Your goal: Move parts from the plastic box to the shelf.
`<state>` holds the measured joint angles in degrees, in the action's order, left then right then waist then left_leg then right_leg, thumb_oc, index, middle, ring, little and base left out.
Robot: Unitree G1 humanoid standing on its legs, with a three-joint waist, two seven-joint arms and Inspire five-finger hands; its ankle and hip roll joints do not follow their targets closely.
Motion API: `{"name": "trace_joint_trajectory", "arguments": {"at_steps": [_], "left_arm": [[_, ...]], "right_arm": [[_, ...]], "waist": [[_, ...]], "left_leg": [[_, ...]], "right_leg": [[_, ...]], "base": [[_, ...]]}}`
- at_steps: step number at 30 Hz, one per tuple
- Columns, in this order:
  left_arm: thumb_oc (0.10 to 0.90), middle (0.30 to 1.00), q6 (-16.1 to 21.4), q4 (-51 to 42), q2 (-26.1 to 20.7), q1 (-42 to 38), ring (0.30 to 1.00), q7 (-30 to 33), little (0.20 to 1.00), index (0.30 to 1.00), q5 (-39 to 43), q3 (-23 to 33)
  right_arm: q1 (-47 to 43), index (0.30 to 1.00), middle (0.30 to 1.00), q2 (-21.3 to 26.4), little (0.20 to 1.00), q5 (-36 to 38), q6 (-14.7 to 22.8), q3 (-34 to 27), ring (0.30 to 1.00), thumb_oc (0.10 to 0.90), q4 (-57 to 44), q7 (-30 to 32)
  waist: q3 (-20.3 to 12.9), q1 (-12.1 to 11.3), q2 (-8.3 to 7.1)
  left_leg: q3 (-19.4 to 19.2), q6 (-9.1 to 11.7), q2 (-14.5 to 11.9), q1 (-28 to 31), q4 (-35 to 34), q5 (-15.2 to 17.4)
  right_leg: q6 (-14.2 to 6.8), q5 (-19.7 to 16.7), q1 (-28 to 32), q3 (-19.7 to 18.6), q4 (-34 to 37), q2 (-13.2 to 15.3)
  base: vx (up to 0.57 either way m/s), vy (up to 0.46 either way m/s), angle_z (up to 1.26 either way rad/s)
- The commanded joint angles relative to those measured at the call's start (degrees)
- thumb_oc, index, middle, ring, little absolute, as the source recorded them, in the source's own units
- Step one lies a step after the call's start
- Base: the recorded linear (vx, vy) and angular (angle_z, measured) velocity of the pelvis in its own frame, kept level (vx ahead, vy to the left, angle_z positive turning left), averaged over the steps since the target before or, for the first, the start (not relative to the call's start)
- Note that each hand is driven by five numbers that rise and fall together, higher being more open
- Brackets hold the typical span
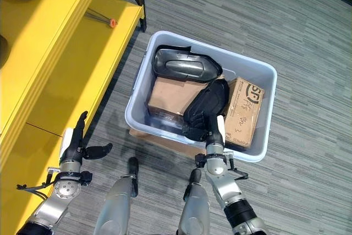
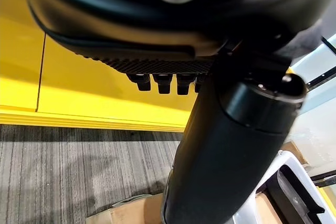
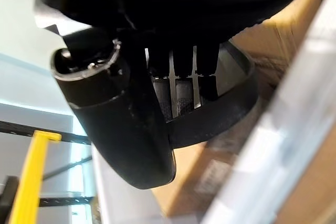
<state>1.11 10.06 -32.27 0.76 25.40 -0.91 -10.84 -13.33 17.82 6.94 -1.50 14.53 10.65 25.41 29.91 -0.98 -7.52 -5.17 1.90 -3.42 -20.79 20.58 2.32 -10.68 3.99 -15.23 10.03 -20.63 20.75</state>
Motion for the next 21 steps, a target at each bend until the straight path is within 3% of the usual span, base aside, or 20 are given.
{"name": "trace_joint_trajectory", "arguments": {"at_steps": [1,6,21], "left_arm": [[0.9,1.0,2.29,-4.57,0.22,1.92,1.0,0.0,1.0,1.0,-3.0,4.82],[0.9,1.0,2.59,-5.22,0.14,2.87,1.0,-0.82,1.0,1.0,-3.64,5.99],[0.9,1.0,2.99,-4.48,2.0,7.3,1.0,-5.19,1.0,1.0,-3.55,8.88]], "right_arm": [[-1.5,0.3,0.3,7.74,0.3,-3.29,4.14,-8.76,0.3,0.4,-7.02,2.22],[-0.8,0.3,0.3,10.61,0.3,-5.96,4.23,-11.11,0.3,0.4,-10.65,0.48],[2.19,0.3,0.3,20.94,0.3,-2.72,5.01,-19.79,0.3,0.4,-16.79,-6.81]], "waist": [[-4.33,1.03,-0.37],[-5.64,1.41,-0.6],[-10.43,2.82,0.0]], "left_leg": [[0.05,-1.96,-0.77,6.75,-4.44,3.64],[0.0,-1.79,-0.93,7.01,-5.36,2.77],[-0.9,-1.22,-1.56,11.56,-9.41,1.52]], "right_leg": [[0.47,-7.79,-1.71,1.56,0.9,-0.16],[0.64,-7.67,-1.29,1.76,1.81,-0.41],[0.75,-6.03,1.62,1.2,4.04,-1.95]], "base": [[0.0,0.0,0.0],[0.0,-0.012,-0.02],[0.02,-0.026,-0.06]]}}
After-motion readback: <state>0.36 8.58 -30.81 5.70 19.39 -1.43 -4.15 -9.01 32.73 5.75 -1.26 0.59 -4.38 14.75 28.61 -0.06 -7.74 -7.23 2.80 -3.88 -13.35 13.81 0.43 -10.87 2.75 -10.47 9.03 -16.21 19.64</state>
